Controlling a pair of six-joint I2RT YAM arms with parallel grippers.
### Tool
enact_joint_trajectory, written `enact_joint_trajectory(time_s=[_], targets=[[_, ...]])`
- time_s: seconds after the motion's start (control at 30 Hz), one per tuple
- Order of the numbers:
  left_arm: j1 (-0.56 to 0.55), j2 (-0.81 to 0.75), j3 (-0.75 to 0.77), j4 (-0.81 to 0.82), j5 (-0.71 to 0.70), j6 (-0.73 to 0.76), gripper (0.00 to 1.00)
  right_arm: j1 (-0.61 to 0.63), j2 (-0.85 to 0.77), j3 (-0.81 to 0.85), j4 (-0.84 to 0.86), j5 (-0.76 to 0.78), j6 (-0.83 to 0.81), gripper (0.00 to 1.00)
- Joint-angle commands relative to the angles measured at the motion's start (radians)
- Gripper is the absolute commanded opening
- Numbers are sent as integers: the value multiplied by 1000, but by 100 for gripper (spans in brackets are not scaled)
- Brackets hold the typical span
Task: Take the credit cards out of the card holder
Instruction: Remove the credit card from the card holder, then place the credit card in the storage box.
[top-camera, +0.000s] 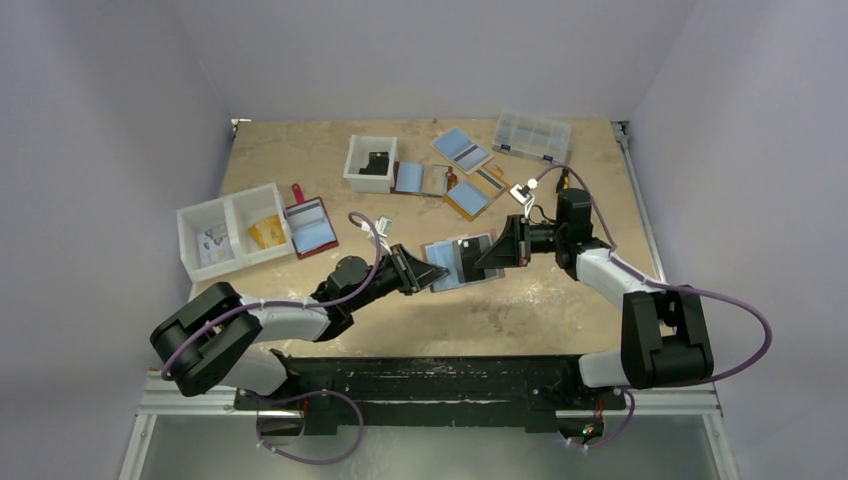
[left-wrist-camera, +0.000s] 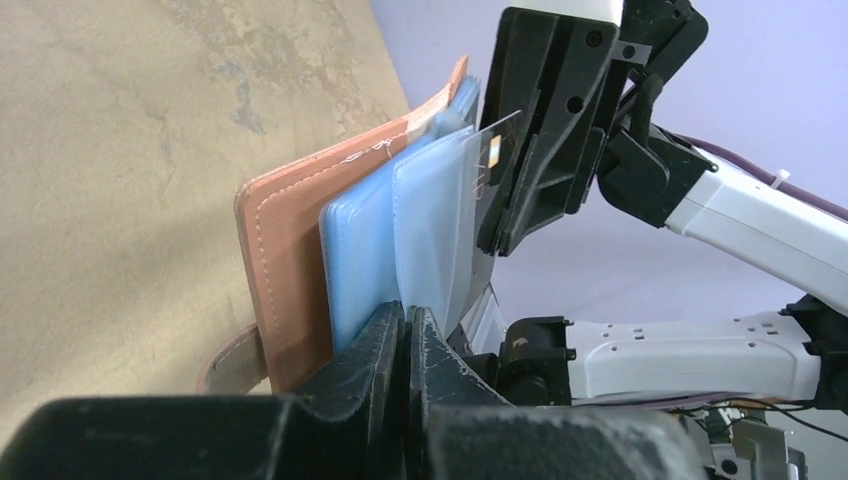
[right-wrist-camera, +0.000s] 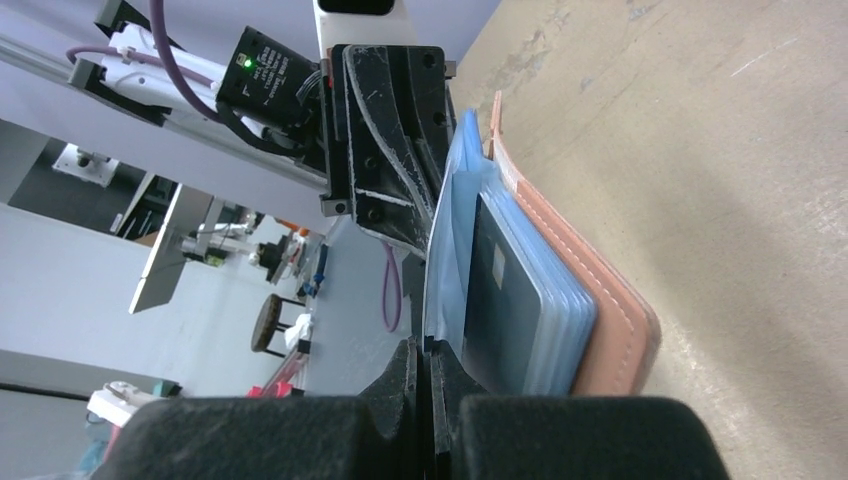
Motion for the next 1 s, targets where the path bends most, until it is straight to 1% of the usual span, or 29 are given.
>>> enact_joint_trajectory(time_s=[0.0,0.13,0.27,0.4,0.47,0.53,0.67,0.73,0.83,0.97], targets=[[26,-7,-44,34,-11,-23,0,-14,-8,29,-114,9,-146,0],[50,2,-86,-27,-22,-29,0,-32,-17,86,-344,110,-359,0],[83,56,-94,-147,-14,-7,0,-32,-33,115,-457,191,-482,0],[144,166,-85,-269,37,18,0,-33,-59,125,-495,208,-549,0],[163,192,-85,-326,44,23,0,-34,-71,130,-519,209,-586,0],[164,169,-69,-429,8,42,0,-34,-88,128,-526,213,-598,0],[165,71,-3,-688,-92,97,0,-35,-107,119,-527,221,-606,0],[163,39,23,-764,-112,119,0,-35,-107,121,-530,224,-610,0],[165,21,62,-791,-96,135,0,-35,-101,129,-541,228,-619,0],[164,53,163,-756,-6,181,0,-35,-96,138,-551,233,-632,0]])
